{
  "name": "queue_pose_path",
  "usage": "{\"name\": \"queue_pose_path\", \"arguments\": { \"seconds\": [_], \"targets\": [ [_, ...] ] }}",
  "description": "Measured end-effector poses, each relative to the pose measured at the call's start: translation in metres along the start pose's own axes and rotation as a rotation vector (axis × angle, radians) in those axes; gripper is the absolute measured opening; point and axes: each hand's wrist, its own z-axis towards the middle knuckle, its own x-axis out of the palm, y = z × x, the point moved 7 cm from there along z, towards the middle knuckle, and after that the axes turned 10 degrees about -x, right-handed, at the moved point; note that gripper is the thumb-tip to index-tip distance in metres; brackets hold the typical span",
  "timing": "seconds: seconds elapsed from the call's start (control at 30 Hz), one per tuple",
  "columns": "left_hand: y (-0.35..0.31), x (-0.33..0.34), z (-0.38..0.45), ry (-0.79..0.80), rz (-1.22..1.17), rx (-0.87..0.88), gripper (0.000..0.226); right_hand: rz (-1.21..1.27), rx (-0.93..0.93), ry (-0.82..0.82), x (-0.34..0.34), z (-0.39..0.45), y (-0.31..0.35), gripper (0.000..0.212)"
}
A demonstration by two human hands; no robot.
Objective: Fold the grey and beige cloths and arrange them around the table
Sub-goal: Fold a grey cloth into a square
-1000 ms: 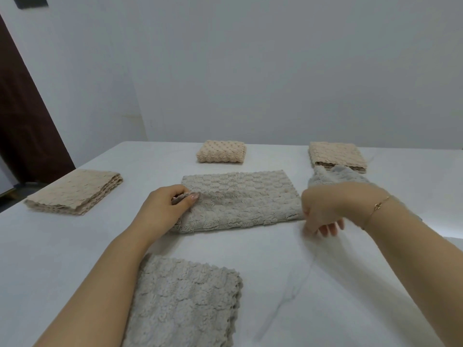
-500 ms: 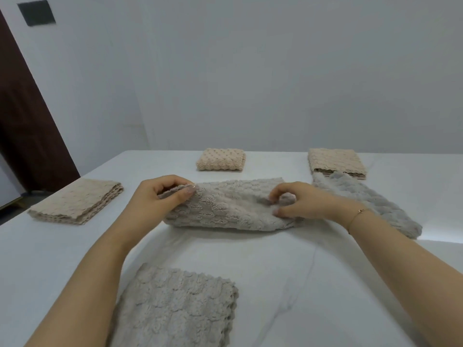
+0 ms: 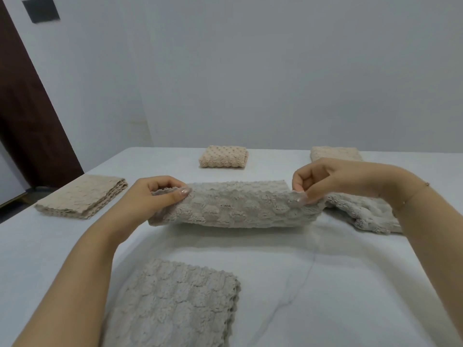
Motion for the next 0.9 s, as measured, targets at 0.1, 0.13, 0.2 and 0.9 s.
{"name": "queue_pose_path", "arguments": {
  "seconds": [0.1,0.13,0.2,0.9],
  "targets": [
    [0.006,0.002,0.005,0.061,-0.038,-0.04,0.028,0.228,-0.011,-0.065,0.002,0.002,-0.003,0.01],
    [0.007,0.002,0.009,0.071,-0.039,-0.05,0.032,0.215,0.007,-0.156,-0.004,0.004,-0.01,0.012],
    [0.009,0.002,0.018,0.051,0.022,-0.073,0.027,0.158,0.063,-0.363,-0.016,0.011,-0.026,0.011],
    [0.061,-0.013,0.098,-0.179,-0.039,0.063,0.009,-0.363,0.238,-0.785,-0.019,0.06,-0.094,0.045]
  ]
}}
